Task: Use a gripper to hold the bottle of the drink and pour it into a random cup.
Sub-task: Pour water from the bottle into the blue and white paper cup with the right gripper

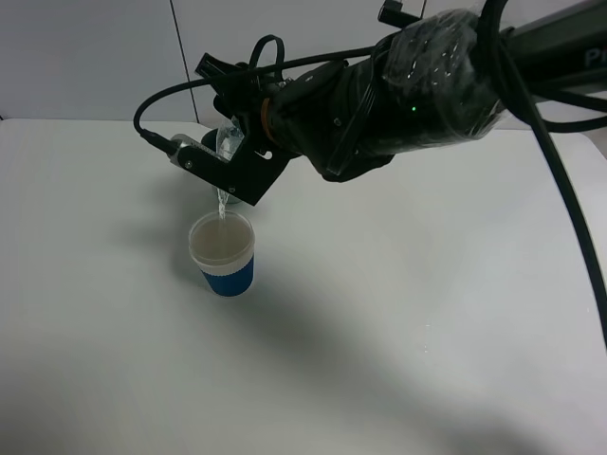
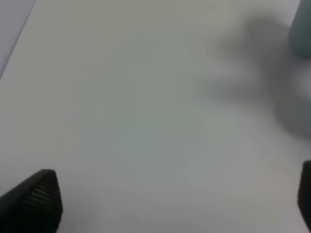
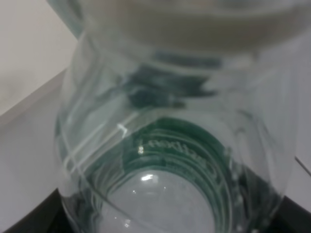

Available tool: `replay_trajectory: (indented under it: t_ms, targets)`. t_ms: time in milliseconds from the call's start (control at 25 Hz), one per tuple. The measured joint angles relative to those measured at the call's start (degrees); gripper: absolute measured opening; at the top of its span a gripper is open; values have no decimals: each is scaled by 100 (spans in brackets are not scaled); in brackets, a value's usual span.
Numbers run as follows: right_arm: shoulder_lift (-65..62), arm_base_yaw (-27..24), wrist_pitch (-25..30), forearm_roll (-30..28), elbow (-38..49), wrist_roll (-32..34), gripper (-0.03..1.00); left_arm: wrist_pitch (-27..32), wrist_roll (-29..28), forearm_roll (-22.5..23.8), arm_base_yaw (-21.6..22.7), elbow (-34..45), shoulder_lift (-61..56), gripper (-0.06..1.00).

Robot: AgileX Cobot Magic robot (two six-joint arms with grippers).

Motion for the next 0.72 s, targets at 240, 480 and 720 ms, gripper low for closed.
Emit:
replay_trajectory:
  t_ms: [240,480,720]
  targets:
    - [0,0,-5,-156,0,0,56,0,0,0,0,0,0,98]
    - [0,0,-5,-156,0,0,56,0,0,0,0,0,0,98]
    - [0,0,-5,-156,0,0,56,0,0,0,0,0,0,98]
